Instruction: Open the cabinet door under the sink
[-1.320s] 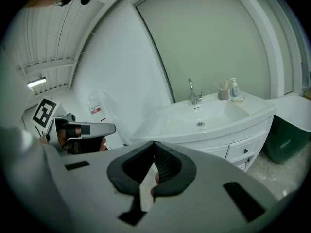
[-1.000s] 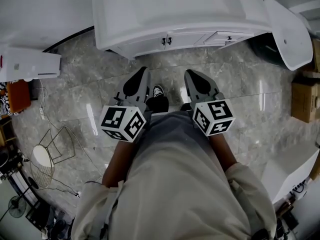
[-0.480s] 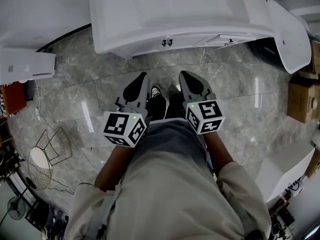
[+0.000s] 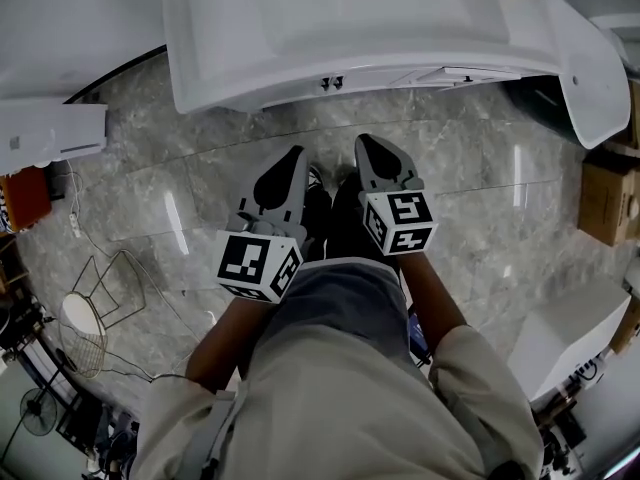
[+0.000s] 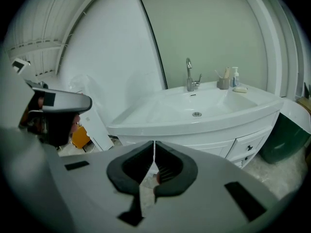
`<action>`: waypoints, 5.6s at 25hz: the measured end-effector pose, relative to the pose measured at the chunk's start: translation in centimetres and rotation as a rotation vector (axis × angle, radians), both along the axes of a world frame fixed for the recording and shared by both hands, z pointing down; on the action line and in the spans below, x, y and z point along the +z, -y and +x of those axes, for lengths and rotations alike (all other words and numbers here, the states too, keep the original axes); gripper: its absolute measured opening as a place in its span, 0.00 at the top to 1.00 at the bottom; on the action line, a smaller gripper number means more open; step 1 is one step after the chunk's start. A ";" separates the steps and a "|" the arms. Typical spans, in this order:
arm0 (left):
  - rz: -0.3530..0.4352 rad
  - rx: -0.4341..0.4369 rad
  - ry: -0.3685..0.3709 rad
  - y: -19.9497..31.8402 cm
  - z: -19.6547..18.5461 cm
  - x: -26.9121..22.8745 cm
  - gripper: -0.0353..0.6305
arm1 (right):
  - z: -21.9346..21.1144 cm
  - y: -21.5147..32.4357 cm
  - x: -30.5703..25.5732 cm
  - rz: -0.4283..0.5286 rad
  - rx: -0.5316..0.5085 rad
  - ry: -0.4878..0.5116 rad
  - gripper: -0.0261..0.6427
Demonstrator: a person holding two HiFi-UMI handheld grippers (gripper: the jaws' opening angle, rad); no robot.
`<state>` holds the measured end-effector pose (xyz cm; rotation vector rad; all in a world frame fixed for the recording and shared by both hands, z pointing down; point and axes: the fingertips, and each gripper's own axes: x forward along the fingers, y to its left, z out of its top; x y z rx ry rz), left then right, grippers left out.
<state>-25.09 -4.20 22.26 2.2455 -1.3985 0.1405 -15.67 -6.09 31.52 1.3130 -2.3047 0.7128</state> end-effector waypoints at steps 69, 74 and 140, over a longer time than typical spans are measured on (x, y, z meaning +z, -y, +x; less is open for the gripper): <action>-0.313 0.006 0.023 0.1 -0.3 22.0 0.95 | -1.0 15.4 31.7 -0.065 0.070 -0.197 0.72; -0.318 -0.010 0.025 -0.1 -0.4 22.1 0.95 | -1.0 16.3 32.4 -0.058 0.083 -0.199 0.80; -0.289 -0.136 -0.018 -4.1 7.3 20.1 0.95 | 2.8 6.3 32.7 -0.075 -0.235 -0.277 0.88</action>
